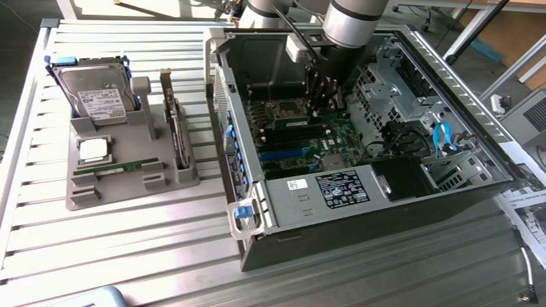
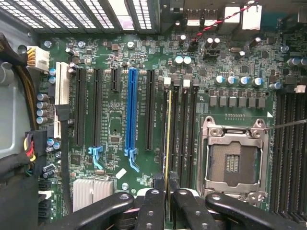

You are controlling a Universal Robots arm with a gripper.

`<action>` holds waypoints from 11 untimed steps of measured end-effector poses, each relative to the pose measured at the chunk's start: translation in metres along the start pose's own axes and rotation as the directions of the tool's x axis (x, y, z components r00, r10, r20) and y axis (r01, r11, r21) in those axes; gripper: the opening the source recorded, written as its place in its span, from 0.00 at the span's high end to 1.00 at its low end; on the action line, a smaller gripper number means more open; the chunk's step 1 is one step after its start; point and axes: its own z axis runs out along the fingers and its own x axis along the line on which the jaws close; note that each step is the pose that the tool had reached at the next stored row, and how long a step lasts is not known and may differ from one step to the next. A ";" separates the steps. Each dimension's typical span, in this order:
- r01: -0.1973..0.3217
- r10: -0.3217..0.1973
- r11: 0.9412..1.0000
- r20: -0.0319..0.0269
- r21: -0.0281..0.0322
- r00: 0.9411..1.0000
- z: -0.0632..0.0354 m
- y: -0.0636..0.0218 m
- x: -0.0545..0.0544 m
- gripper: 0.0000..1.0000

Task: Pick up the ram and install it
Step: 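Insert the ram into the slot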

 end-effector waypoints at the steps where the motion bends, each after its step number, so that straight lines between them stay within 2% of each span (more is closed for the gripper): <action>1: 0.000 0.000 1.000 -0.002 0.000 1.000 0.0003 0.0005 0.000 0.86; 8: -0.001 0.001 1.000 -0.012 -0.001 1.000 0.0040 0.0038 0.002 0.86; 11: -0.001 0.001 1.000 -0.013 -0.001 1.000 0.0060 0.0039 0.002 0.86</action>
